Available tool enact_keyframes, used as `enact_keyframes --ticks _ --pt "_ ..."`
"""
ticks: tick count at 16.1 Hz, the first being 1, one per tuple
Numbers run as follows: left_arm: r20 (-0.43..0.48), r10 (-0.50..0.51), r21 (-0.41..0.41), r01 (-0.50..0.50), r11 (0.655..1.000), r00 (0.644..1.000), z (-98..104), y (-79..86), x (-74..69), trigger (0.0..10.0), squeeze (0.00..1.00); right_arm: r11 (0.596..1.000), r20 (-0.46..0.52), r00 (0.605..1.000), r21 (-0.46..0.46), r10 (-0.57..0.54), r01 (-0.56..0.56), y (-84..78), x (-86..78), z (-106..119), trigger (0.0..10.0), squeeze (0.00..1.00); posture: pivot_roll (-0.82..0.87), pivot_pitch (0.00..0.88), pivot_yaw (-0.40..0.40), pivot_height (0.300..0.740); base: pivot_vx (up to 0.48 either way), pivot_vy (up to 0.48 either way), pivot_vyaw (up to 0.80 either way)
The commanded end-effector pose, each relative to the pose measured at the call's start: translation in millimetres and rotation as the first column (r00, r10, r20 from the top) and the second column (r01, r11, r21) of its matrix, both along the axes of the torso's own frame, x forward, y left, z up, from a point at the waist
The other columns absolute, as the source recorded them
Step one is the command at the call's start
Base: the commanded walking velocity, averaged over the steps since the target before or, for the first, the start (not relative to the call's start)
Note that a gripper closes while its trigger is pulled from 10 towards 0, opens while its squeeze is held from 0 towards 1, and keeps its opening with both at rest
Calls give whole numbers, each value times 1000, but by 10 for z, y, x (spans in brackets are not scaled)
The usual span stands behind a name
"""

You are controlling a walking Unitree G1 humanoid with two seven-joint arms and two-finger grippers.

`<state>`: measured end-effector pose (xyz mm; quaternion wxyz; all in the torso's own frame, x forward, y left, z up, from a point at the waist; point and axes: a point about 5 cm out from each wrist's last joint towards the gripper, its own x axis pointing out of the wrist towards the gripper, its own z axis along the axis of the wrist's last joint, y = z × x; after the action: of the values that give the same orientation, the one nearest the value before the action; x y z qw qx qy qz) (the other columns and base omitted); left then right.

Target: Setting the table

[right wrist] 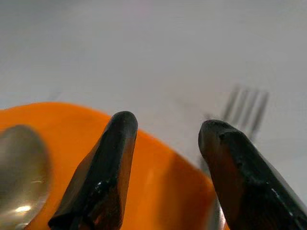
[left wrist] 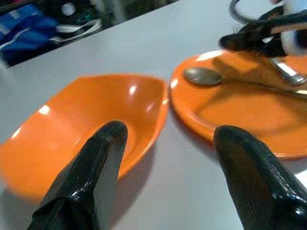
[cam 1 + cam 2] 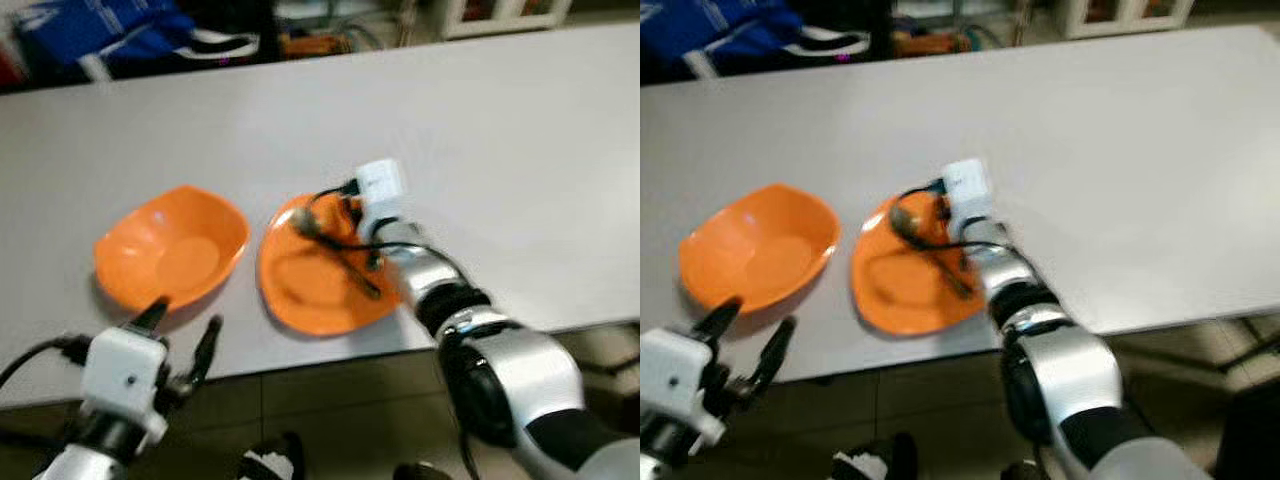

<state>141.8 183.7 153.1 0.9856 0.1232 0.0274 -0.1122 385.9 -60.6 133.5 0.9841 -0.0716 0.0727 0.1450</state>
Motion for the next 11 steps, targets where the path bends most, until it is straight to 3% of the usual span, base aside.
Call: enact_keyframes --ticks 1,7,11 --pt "-43 23 20 -23 1000 999 -57 33 -37 10000 0 1000 3 1000 -4 -5 5 -38 10 7 10000 0 179 155 91 740 375 300 0" --pt "-67 -17 45 20 999 998 -49 -51 30 10000 0 1000 -3 1000 -5 -8 8 -46 0 -19 10000 0 174 154 96 740 426 45 0" --pt "-62 -73 56 76 996 995 -10 -131 56 10000 0 1000 -1 1000 -18 -14 14 -55 -2 -30 10000 0 167 155 100 740 0 0 0"
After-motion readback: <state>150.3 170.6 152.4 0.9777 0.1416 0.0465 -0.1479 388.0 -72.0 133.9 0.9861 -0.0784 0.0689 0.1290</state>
